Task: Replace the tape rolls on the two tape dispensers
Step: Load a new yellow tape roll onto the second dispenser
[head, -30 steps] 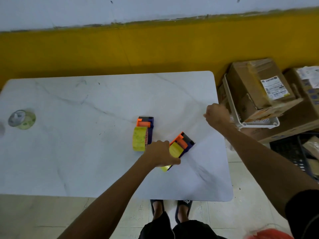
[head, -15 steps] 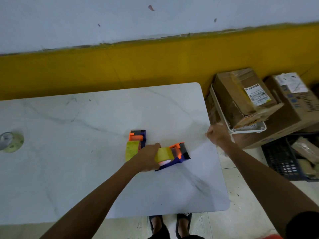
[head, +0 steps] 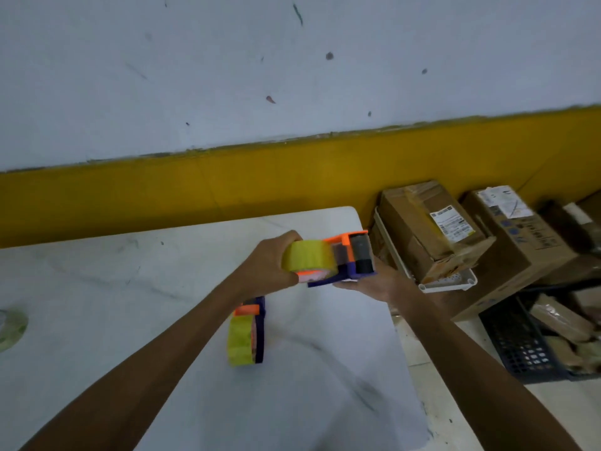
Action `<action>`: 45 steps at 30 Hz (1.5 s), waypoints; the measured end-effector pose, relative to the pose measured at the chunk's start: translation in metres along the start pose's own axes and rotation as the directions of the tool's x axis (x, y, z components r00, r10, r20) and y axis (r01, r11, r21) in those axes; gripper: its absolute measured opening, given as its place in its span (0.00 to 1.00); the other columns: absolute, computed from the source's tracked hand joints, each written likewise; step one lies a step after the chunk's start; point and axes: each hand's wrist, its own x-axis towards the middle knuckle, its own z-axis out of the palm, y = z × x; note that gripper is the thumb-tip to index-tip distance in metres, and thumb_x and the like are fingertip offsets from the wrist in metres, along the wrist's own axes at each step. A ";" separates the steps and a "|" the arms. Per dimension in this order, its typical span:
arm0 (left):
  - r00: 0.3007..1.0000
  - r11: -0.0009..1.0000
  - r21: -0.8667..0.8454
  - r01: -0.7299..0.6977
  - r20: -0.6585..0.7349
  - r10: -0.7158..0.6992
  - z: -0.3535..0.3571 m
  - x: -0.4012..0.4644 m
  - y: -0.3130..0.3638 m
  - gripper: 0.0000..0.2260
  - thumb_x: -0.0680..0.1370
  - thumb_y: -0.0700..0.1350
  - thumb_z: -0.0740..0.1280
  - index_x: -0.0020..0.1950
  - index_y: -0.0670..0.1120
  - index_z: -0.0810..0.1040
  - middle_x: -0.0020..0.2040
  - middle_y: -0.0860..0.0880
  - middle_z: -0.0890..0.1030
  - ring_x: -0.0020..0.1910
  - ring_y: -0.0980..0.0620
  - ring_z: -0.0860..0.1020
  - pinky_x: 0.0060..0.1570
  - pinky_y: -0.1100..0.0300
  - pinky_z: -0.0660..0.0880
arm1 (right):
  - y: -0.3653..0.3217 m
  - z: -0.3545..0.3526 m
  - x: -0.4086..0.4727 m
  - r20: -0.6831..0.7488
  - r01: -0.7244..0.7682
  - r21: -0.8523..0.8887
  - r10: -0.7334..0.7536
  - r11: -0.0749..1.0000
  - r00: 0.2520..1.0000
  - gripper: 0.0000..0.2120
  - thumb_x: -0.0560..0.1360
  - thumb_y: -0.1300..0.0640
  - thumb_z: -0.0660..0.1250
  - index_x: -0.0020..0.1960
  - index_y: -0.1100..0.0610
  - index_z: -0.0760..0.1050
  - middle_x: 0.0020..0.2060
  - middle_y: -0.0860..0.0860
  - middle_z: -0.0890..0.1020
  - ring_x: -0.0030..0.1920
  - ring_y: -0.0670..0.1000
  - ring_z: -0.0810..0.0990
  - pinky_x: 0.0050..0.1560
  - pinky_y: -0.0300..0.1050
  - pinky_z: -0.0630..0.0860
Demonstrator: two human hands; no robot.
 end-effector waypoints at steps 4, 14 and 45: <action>0.997 0.980 -0.200 -0.012 -0.076 -0.003 -0.025 0.002 0.017 0.22 0.63 0.48 0.72 0.56 0.51 0.73 0.47 0.52 0.79 0.45 0.54 0.79 0.40 0.59 0.78 | -0.031 0.027 -0.005 0.054 0.107 0.130 -0.115 0.986 0.992 0.31 0.58 0.44 0.81 0.59 0.52 0.80 0.55 0.54 0.84 0.56 0.57 0.82 0.51 0.53 0.83; 0.827 0.810 -0.534 0.242 -0.323 -0.460 0.017 -0.011 0.037 0.24 0.71 0.67 0.64 0.47 0.46 0.79 0.42 0.49 0.82 0.45 0.49 0.80 0.44 0.54 0.78 | 0.010 0.073 -0.018 -0.311 0.334 0.223 -0.258 0.916 0.915 0.16 0.81 0.50 0.58 0.60 0.58 0.77 0.53 0.57 0.81 0.52 0.54 0.80 0.49 0.47 0.79; 0.464 0.324 -0.633 0.703 0.063 -0.883 0.157 -0.028 -0.035 0.23 0.75 0.51 0.64 0.64 0.37 0.71 0.60 0.39 0.78 0.53 0.42 0.78 0.46 0.54 0.75 | 0.121 0.046 -0.034 -0.745 -0.053 0.386 0.345 0.921 0.571 0.08 0.79 0.57 0.57 0.48 0.60 0.73 0.44 0.56 0.73 0.45 0.55 0.71 0.51 0.51 0.70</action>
